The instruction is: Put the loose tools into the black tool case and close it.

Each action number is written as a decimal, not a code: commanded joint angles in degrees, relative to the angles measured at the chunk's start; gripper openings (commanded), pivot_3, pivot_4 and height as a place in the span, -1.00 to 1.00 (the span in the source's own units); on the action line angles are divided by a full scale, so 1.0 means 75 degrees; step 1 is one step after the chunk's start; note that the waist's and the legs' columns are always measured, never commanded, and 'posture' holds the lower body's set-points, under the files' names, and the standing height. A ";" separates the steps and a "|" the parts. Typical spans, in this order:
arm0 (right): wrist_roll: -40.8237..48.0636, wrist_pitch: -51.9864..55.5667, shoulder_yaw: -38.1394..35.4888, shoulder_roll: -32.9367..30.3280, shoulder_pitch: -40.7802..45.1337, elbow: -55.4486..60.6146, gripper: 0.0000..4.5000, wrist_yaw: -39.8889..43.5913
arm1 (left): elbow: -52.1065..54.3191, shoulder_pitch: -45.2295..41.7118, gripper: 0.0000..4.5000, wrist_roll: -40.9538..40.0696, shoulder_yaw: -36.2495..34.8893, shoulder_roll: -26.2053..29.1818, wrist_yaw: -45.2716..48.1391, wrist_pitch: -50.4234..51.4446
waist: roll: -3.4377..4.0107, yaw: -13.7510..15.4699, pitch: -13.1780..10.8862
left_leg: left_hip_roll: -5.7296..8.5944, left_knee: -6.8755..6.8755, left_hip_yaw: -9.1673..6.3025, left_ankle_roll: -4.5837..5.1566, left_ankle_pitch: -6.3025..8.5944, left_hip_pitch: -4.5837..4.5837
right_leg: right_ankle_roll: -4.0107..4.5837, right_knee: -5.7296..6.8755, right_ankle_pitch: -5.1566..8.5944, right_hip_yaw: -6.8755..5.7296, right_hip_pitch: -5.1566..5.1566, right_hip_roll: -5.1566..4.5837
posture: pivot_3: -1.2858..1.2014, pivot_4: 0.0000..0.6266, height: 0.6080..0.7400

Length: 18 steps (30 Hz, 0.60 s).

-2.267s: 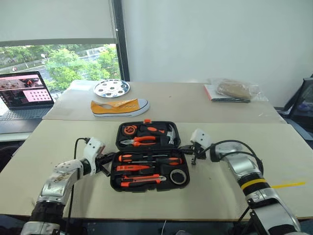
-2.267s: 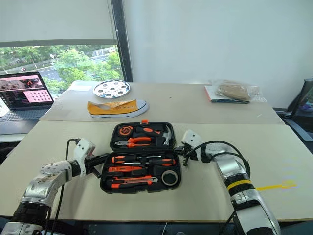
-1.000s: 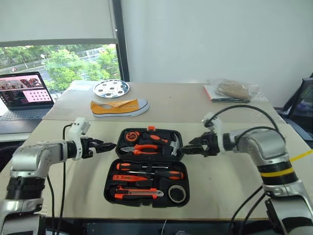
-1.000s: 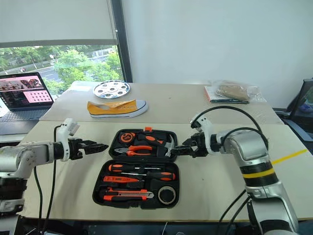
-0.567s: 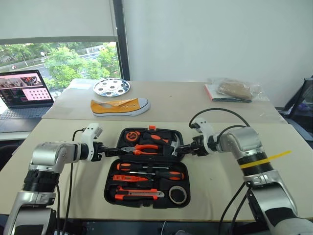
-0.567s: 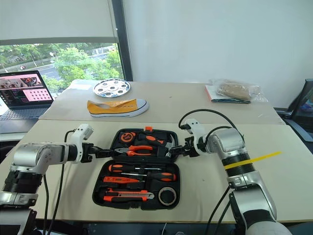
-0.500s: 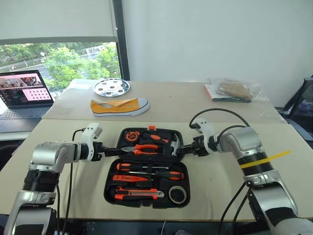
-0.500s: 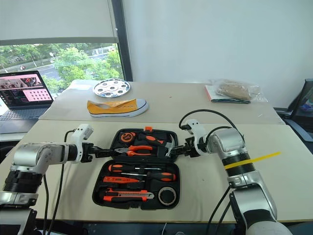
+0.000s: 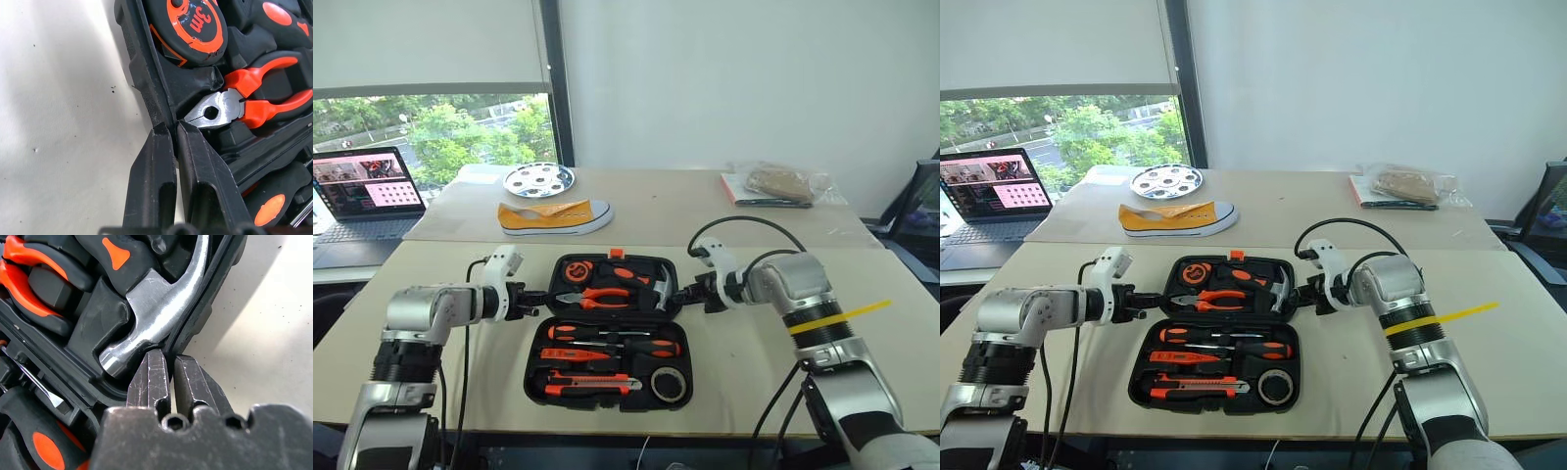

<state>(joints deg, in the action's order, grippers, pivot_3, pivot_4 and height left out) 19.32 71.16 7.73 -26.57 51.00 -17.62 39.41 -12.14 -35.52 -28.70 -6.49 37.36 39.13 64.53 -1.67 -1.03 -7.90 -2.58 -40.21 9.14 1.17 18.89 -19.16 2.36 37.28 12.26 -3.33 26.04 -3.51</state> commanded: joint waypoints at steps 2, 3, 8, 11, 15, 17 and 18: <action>0.0073 -0.2324 -0.0462 0.0020 -0.0309 0.0767 -1.00 0.0503 | 0.0110 0.0287 -0.97 -0.0222 -0.0881 -0.0484 -0.0048 -0.1278 | -0.0001 0.0002 -0.0004 | 0.0000 -0.0004 0.0002 0.0001 -0.0006 -0.0004 | 0.0001 0.0005 -0.0007 0.0005 0.0007 0.0000 | 0.03 -0.52 1.00; -0.0012 -0.3102 -0.0465 -0.0108 -0.0512 0.1102 -1.00 0.0745 | 0.0295 0.0439 -0.97 -0.0243 -0.1148 -0.0664 0.0096 -0.2124 | -0.0002 0.0005 -0.0009 | 0.0000 -0.0005 0.0001 0.0000 -0.0012 -0.0013 | 0.0001 0.0005 -0.0013 0.0004 0.0014 -0.0001 | 0.03 -0.52 1.00; -0.0614 -0.6031 -0.0402 -0.0674 -0.1510 0.1948 -1.00 0.1356 | 0.1158 0.1338 -0.97 -0.0203 -0.1396 -0.0783 0.1180 -0.4374 | 0.0004 0.0013 -0.0039 | -0.0004 0.0000 0.0009 -0.0004 -0.0016 -0.0053 | 0.0006 -0.0010 -0.0022 -0.0013 0.0048 0.0005 | 0.03 -0.52 1.00; -0.1350 -0.8614 -0.0207 -0.1184 -0.2494 0.2084 -1.00 0.1705 | 0.1386 0.1995 -0.97 0.0265 -0.1227 -0.0620 0.1660 -0.5816 | 0.0004 0.0014 -0.0038 | -0.0005 0.0042 0.0039 -0.0006 -0.0017 -0.0078 | 0.0006 -0.0022 -0.0021 -0.0052 0.0060 0.0011 | 0.03 -0.52 1.00; -0.1970 -1.1028 -0.0010 -0.1562 -0.3340 0.1897 -1.00 0.1972 | 0.1370 0.2624 -0.97 0.0993 -0.0918 -0.0404 0.2302 -0.7838 | 0.0004 0.0006 -0.0039 | -0.0004 0.0057 0.0046 -0.0007 -0.0016 -0.0093 | -0.0007 -0.0055 -0.0009 -0.0078 0.0061 0.0013 | 0.03 -0.52 1.00; -0.2476 -1.2109 0.0148 -0.1723 -0.3777 0.1726 -1.00 0.1824 | 0.1071 0.3158 -0.97 0.1698 -0.0560 -0.0153 0.2822 -0.9580 | 0.0004 -0.0013 -0.0039 | -0.0005 0.0056 0.0049 -0.0007 -0.0016 -0.0098 | -0.0008 -0.0068 -0.0009 -0.0078 0.0062 0.0015 | 0.03 -0.52 1.00; -0.2805 -1.2623 0.0257 -0.1813 -0.3936 0.1613 -1.00 0.1712 | 0.0872 0.3349 -0.97 0.1983 -0.0421 -0.0064 0.2976 -1.0368 | 0.0004 -0.0013 -0.0038 | -0.0008 0.0056 0.0051 -0.0007 -0.0016 -0.0096 | -0.0008 -0.0069 -0.0009 -0.0077 0.0061 0.0015 | 0.03 -0.52 1.00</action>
<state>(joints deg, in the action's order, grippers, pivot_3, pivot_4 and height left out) 2.84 -14.02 7.43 -38.91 23.39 -5.65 52.05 -5.02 -12.39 -17.50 -11.27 35.74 57.73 -0.81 -1.64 -1.12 -8.19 -2.63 -39.78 9.52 1.11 18.78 -19.80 2.30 36.66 12.21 -3.89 26.44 -3.42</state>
